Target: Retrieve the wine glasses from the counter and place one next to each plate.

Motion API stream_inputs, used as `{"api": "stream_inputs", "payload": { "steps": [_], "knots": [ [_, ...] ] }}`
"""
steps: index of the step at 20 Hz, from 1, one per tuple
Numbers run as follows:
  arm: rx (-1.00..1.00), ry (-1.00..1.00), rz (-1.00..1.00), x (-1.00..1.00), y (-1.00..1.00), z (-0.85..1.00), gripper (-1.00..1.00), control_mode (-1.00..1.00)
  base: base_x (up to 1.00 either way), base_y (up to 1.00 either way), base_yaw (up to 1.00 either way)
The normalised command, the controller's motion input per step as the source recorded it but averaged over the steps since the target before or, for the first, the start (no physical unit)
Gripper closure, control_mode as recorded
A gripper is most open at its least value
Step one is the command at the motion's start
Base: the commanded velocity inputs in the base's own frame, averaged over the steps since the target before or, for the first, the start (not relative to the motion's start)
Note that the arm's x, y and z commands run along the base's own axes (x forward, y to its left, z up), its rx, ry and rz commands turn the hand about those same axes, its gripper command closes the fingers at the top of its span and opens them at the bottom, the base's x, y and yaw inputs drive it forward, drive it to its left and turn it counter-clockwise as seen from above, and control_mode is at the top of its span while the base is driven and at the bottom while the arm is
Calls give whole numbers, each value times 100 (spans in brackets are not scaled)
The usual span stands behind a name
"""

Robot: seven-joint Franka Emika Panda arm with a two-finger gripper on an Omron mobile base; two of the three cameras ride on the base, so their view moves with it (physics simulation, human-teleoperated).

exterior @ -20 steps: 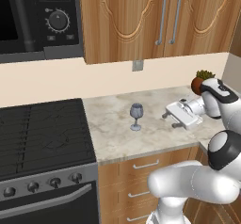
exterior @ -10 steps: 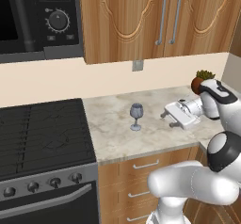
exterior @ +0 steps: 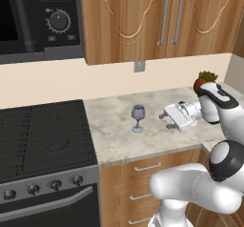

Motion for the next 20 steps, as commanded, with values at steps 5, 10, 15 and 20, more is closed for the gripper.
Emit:
{"api": "stream_inputs", "payload": {
  "steps": [5, 10, 15, 20],
  "knots": [
    [0, 0, -6, 0, 2, -1, -100, -100, 0, 0, 0],
    [0, 0, -5, 0, 11, -1, -100, -100, 0, 0, 0],
    [0, 1, -4, 0, 8, -4, -100, -100, 0, 0, 0],
    [0, 2, -4, 0, 9, -3, -100, -100, 0, 0, 0]
  ]
}}
